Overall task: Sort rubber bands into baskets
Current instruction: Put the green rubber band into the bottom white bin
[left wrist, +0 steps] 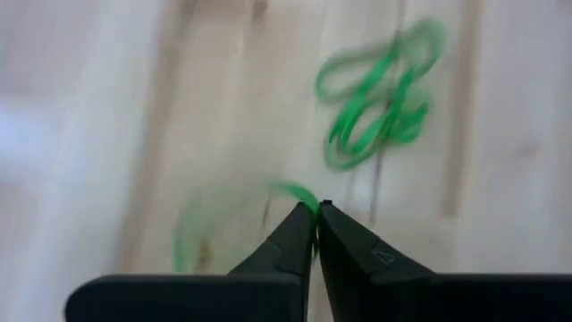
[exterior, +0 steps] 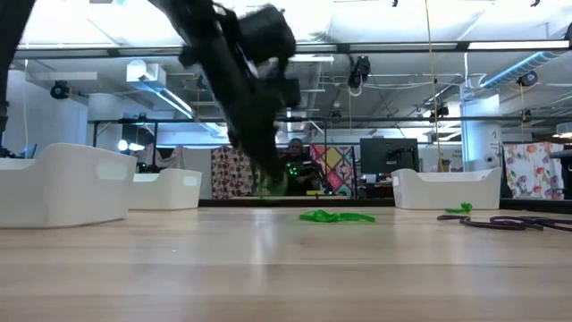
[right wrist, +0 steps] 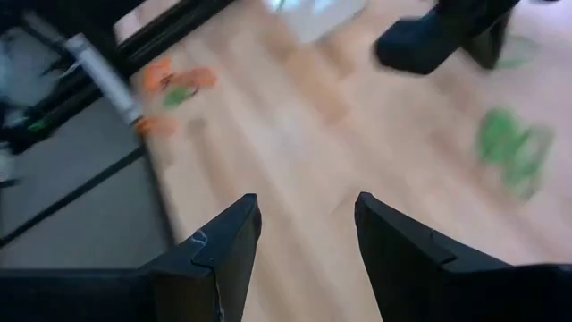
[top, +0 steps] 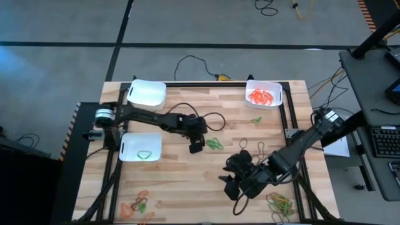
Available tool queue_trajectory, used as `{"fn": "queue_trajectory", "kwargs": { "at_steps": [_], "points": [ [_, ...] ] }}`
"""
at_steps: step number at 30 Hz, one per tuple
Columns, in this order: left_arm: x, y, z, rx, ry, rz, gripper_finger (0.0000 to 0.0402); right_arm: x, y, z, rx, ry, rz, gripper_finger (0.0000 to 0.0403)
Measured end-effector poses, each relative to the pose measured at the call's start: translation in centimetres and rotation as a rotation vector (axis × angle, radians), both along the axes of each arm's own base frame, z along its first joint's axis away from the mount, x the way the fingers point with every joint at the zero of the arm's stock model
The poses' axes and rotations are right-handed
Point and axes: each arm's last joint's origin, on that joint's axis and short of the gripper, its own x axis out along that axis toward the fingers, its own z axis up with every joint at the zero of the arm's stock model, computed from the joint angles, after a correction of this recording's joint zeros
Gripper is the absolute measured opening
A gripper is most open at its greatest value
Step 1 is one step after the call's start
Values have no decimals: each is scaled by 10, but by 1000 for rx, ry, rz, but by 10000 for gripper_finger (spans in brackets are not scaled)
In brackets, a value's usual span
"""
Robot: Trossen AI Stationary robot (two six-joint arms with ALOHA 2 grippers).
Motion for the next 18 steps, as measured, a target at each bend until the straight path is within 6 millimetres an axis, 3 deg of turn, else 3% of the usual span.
{"fn": "queue_trajectory", "kwargs": {
  "at_steps": [5, 10, 14, 18],
  "points": [
    [-33, -11, 51, -5, -112, 3, 1, 15, -9, -14, -259, -51, -137, 178],
    [-86, -18, 99, -49, -209, 87, 0, 41, -27, -42, -406, 21, -196, 178],
    [-134, -29, 119, -137, -170, 158, 0, 69, -50, -63, -313, 97, -168, 178],
    [-174, -40, 117, -228, -94, 254, 0, 97, -64, -73, -219, 55, -48, 178]
  ]
}}
